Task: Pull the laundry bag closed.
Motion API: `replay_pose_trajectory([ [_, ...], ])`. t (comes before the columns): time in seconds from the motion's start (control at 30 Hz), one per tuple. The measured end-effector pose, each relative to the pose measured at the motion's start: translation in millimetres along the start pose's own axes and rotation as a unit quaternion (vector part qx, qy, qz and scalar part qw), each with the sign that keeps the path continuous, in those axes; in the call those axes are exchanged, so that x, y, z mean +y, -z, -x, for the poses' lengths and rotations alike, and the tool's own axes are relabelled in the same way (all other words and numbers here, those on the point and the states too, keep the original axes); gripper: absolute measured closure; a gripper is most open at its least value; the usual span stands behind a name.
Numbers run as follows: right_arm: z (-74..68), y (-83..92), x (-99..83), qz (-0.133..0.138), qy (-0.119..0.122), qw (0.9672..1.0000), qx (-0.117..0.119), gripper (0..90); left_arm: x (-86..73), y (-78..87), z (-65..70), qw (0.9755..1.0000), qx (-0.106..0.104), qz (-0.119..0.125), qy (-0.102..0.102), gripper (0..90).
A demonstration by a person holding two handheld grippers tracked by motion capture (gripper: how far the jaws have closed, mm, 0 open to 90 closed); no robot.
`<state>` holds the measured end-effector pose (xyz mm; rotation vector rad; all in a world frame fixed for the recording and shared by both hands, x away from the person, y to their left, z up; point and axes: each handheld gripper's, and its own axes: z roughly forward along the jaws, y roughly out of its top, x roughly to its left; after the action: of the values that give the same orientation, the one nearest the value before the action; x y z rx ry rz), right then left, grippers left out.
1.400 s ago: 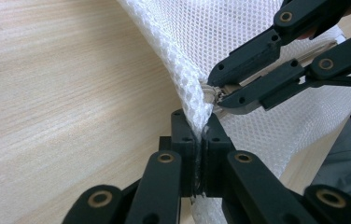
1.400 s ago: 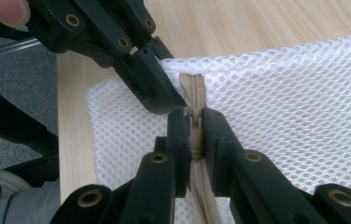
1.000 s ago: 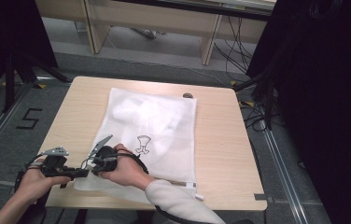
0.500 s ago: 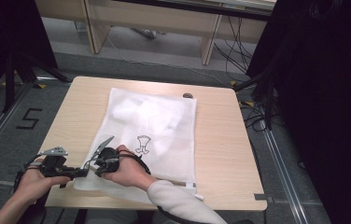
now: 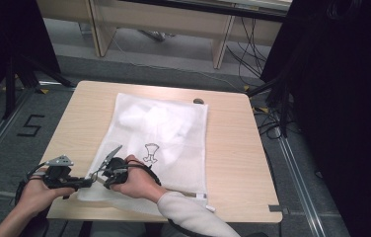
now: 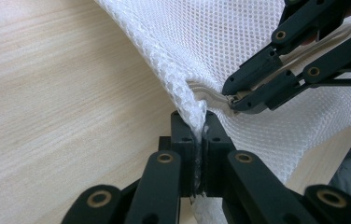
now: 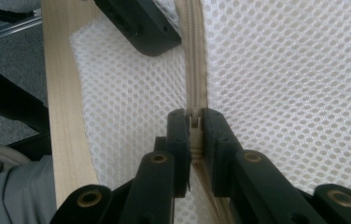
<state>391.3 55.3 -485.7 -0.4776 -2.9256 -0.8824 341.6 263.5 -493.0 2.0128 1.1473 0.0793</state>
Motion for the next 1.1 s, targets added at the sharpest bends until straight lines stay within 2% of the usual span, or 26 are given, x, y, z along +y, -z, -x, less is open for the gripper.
replay_pose_trajectory([
  [0.03, 0.6, 0.5, -1.0, 0.001, -0.003, 1.0000, 0.002, 82.6, 0.0, 0.0, 0.4, 1.0000, 0.002, 0.000, -0.001, 85.8],
  [0.07, 0.6, 0.5, -1.0, 0.001, -0.003, 1.0000, 0.002, 82.6, -0.8, -1.7, 1.3, 0.9999, 0.005, 0.012, 0.001, 85.8],
  [0.17, -0.1, 2.0, -1.4, -0.001, -0.005, 1.0000, 0.002, 82.6, -0.4, -0.6, 1.2, 0.9999, 0.008, 0.007, -0.001, 85.7],
  [0.23, 0.4, 2.7, -1.7, -0.002, -0.003, 1.0000, -0.001, 82.6, 0.0, 0.0, 0.4, 1.0000, 0.003, 0.000, 0.000, 85.8],
  [0.3, 1.0, 2.8, -2.1, -0.003, -0.001, 1.0000, -0.001, 82.6, -0.7, -1.4, 1.1, 0.9999, 0.006, 0.011, 0.001, 85.8],
  [0.37, 0.8, 3.4, -2.6, -0.003, -0.005, 1.0000, -0.001, 82.6, -0.7, -1.4, 1.4, 0.9999, 0.008, 0.010, 0.001, 85.8],
  [0.53, 1.1, 3.7, -5.0, -0.009, -0.008, 0.9999, 0.001, 82.6, 0.0, -0.6, 0.7, 0.9999, 0.008, -0.003, -0.010, 85.7],
  [0.57, 0.3, 4.0, -5.7, -0.012, -0.017, 0.9998, 0.002, 82.6, 0.2, 0.3, -0.2, 0.9997, 0.010, -0.010, -0.018, 85.8],
  [0.6, 4.2, 3.3, -6.0, -0.004, 0.009, 0.9999, -0.004, 82.6, -0.1, -0.9, 0.8, 0.9999, 0.008, -0.002, -0.009, 85.8],
  [0.63, 4.2, 3.3, -6.0, -0.004, 0.009, 0.9999, -0.004, 82.6, 0.0, -0.8, 0.7, 0.9999, 0.008, -0.004, -0.009, 85.8],
  [0.67, 4.0, 3.7, -6.4, -0.007, 0.006, 0.9999, -0.004, 82.6, -0.1, -0.7, 0.8, 0.9999, 0.010, -0.004, -0.009, 85.8],
  [0.7, 1.9, 4.8, -6.9, -0.014, -0.012, 0.9998, -0.003, 82.6, -0.4, -1.2, 0.9, 0.9999, 0.009, -0.001, -0.008, 85.7],
  [0.8, 2.0, 5.5, -7.3, -0.013, -0.013, 0.9998, -0.003, 82.6, -0.1, -0.6, 0.6, 0.9999, 0.010, -0.007, -0.010, 85.7],
  [0.83, 1.1, 5.6, -7.5, -0.014, -0.021, 0.9997, -0.004, 82.6, -0.7, -1.8, 1.2, 0.9999, 0.011, 0.003, -0.006, 85.7],
  [0.9, 0.8, 6.0, -7.7, -0.015, -0.019, 0.9997, 0.000, 82.6, -0.3, -0.3, 0.1, 0.9998, 0.013, -0.008, -0.016, 85.7],
  [1.1, 3.0, 7.0, -9.8, -0.016, -0.016, 0.9997, -0.007, 82.6, -0.1, 0.1, -0.8, 0.9997, 0.013, -0.013, -0.015, 85.7],
])
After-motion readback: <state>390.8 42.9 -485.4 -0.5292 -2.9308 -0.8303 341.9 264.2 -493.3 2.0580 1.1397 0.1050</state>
